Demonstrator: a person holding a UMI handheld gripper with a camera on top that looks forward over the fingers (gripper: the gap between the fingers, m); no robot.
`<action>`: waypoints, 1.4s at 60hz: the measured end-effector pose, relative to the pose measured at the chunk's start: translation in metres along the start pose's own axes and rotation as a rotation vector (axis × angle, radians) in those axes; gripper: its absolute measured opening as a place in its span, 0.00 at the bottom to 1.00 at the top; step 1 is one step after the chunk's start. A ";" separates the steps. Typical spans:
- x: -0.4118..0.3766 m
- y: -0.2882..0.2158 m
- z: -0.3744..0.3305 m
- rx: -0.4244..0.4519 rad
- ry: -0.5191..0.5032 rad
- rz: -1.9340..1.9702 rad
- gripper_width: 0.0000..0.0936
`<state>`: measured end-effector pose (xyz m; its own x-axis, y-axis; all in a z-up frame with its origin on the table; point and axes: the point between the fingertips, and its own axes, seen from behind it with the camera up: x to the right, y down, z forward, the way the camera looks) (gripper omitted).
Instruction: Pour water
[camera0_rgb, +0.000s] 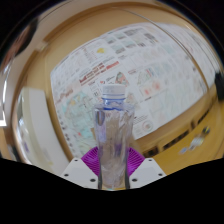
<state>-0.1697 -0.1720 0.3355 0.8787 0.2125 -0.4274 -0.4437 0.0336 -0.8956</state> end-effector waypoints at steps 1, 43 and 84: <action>0.008 -0.003 0.001 -0.003 0.020 -0.047 0.31; 0.247 0.160 -0.003 -0.359 0.336 -0.471 0.36; 0.172 0.120 -0.149 -0.478 0.446 -0.447 0.91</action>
<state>-0.0457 -0.2769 0.1357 0.9883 -0.1372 0.0670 0.0029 -0.4215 -0.9068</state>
